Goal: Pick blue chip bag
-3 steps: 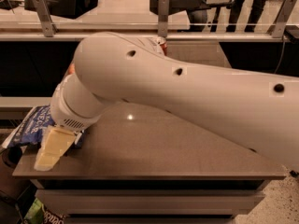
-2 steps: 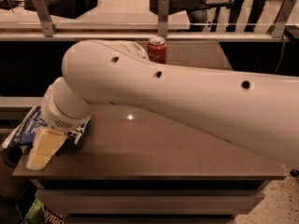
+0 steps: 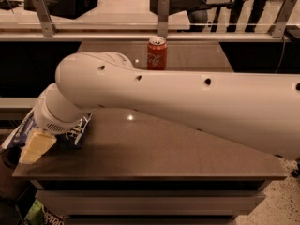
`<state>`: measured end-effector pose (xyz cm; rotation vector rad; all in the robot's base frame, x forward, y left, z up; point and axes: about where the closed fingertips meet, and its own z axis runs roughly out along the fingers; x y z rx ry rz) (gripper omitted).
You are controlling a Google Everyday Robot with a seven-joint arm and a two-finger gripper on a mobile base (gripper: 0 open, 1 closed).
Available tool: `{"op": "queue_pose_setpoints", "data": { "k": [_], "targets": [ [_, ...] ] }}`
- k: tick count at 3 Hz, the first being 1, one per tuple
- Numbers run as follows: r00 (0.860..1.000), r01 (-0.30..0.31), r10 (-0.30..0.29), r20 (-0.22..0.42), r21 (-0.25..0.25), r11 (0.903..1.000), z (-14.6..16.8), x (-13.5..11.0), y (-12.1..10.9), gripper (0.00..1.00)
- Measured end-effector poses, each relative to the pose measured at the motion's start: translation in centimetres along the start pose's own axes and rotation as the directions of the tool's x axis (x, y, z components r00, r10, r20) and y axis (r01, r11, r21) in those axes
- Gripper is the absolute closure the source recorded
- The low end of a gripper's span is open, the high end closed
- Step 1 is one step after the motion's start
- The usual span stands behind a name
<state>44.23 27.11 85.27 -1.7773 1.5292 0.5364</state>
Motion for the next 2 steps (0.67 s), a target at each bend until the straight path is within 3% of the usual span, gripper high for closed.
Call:
{"op": "queue_pose_setpoints", "data": {
  "k": [2],
  "targets": [
    [1.0,0.008,-0.008,0.001,0.003,1.0,-0.18,-0.35,0.14,0.64]
  ]
}}
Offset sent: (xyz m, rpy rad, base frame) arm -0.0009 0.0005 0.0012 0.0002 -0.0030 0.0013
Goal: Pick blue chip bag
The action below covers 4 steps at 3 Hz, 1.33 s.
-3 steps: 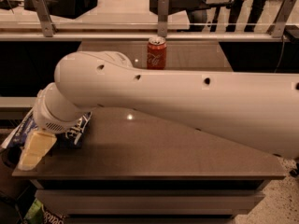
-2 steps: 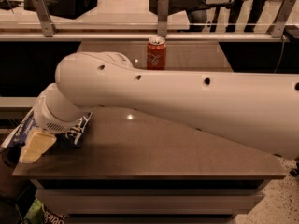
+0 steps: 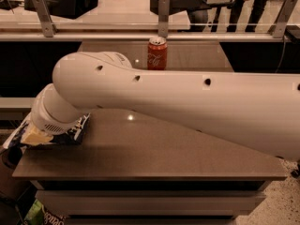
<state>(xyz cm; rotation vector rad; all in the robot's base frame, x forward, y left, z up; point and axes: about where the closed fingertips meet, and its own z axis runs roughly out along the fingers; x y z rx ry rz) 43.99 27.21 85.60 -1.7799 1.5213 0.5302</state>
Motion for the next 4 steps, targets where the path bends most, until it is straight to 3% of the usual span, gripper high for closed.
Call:
{"op": "queue_pose_setpoints", "data": {
  "k": [1,2,3,4],
  "targets": [
    [1.0,0.004,-0.004,0.0,0.002,1.0,-0.1,-0.2,0.1,0.87],
    [1.0,0.008,-0.008,0.0,0.003,1.0,-0.2,-0.3,0.1,1.0],
    [1.0,0.008,-0.008,0.0,0.003,1.0,-0.2,-0.4,0.1,1.0],
    [0.998,0.029,-0.03,0.047,0.013,0.9995,-1.1,-1.0,-0.5,1.0]
  ]
}}
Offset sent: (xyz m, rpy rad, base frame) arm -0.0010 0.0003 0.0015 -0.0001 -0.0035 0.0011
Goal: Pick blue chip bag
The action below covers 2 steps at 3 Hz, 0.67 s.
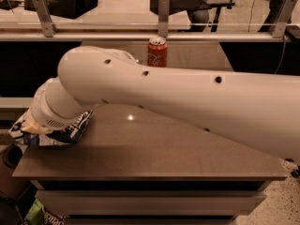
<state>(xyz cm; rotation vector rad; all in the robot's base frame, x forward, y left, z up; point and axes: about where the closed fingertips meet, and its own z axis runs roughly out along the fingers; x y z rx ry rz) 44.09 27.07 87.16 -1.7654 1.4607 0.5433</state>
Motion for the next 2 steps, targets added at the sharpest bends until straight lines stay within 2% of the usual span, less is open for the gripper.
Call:
{"op": "queue_pose_setpoints", "data": {
  "k": [1,2],
  "targets": [
    [0.993,0.011,-0.013,0.119,0.017,0.9998,-2.7,-1.0,-2.3,1.0],
    [0.982,0.037,-0.045,0.184,0.047,0.9982,-5.8,-1.5,-4.7,1.0]
  ]
}}
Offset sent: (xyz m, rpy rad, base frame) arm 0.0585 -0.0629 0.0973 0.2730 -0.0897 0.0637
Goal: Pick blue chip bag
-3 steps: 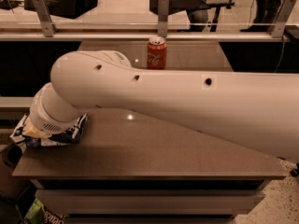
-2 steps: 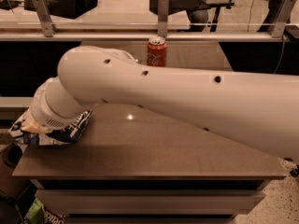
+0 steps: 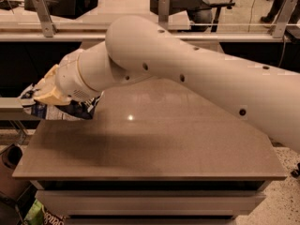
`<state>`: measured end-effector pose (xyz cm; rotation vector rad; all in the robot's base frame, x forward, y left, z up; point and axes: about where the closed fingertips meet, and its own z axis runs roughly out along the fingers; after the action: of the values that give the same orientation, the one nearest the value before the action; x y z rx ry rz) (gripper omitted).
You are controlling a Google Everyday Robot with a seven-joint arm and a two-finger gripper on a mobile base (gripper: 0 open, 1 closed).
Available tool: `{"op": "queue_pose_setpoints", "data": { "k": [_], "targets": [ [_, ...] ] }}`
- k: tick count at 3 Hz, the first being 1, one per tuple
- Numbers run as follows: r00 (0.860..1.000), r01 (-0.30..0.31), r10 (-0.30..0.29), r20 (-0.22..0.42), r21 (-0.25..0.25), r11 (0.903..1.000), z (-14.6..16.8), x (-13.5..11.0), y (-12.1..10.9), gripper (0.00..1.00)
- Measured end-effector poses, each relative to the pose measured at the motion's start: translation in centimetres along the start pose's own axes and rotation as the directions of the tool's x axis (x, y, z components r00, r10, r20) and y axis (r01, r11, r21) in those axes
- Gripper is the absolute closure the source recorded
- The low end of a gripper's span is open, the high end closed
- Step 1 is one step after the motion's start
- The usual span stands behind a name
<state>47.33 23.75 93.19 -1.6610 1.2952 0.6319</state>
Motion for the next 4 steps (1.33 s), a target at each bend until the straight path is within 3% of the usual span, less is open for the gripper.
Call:
{"op": "queue_pose_setpoints", "data": {
  "k": [2,4],
  "targets": [
    [0.994,0.037,-0.047,0.103,0.096,0.9947,-7.3,-2.1,-3.2,1.0],
    [0.989,0.053,-0.081,0.125,0.214,0.9754,-14.3,-4.3,-4.2,1.0]
  ]
}}
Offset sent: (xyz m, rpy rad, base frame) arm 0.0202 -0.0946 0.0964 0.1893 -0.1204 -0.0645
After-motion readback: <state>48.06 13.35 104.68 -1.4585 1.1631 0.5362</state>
